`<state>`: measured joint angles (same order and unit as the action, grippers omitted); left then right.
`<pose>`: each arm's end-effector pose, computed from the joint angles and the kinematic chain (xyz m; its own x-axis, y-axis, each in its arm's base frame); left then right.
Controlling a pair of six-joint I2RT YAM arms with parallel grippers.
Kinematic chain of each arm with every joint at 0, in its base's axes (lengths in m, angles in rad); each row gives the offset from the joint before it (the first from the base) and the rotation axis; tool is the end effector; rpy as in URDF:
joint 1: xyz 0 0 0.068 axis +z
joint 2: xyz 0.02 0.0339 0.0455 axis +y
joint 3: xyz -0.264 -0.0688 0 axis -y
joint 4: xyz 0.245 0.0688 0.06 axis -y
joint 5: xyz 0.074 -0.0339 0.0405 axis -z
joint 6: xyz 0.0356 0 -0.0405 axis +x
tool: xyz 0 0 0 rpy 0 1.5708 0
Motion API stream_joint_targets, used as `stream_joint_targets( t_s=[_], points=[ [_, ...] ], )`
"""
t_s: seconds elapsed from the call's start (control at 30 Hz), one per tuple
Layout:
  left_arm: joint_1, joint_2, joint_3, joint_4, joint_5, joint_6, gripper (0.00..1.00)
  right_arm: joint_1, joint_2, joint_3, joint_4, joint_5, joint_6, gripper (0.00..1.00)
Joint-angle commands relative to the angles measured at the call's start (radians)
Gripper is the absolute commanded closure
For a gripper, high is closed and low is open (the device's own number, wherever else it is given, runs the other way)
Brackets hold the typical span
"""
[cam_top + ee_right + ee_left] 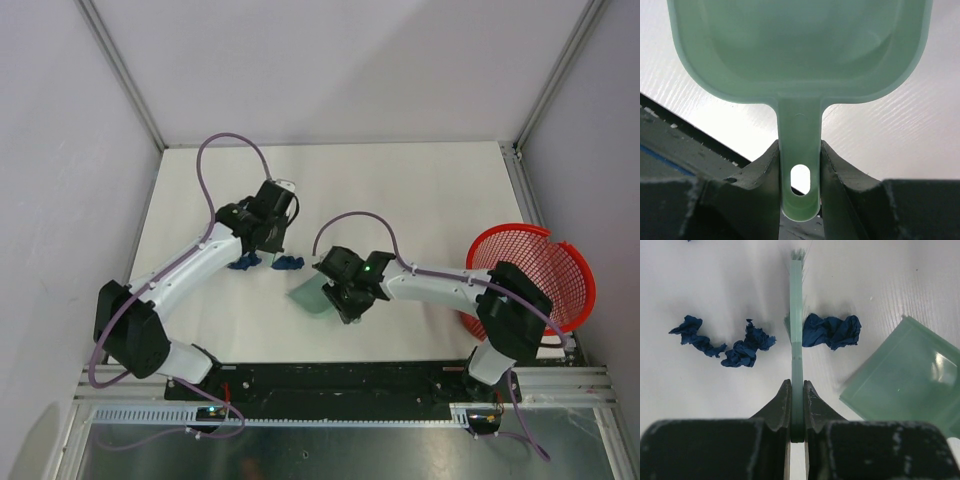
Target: Sweep away the paper scraps from the table
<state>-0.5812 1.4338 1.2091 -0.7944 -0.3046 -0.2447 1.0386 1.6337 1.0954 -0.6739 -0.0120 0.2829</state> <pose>0.2505 -0.1518 0.2870 -0.7857 0.2396 -0.5704 0.2082 0.9706 0.1208 0.1601 0.2727 0.2003 -0.6974 -0.6342 -0.3339 -0.6968 0.7090 0.1088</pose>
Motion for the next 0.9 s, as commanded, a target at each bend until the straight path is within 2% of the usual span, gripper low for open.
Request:
stream_joint_targets(
  t_s=[0.0, 0.23, 0.87],
  points=[
    [0.007, -0.003, 0.033, 0.013, 0.036, 0.031, 1.00, 0.018, 0.052, 0.087, -0.070, 0.096, -0.036, 1.00],
    [0.005, -0.012, 0.024, 0.013, 0.095, 0.042, 1.00, 0.021, 0.107, 0.141, -0.095, 0.114, -0.067, 1.00],
    [0.004, -0.101, -0.015, 0.012, 0.441, -0.010, 1.00, 0.004, 0.111, 0.156, -0.064, 0.096, -0.079, 1.00]
  ],
)
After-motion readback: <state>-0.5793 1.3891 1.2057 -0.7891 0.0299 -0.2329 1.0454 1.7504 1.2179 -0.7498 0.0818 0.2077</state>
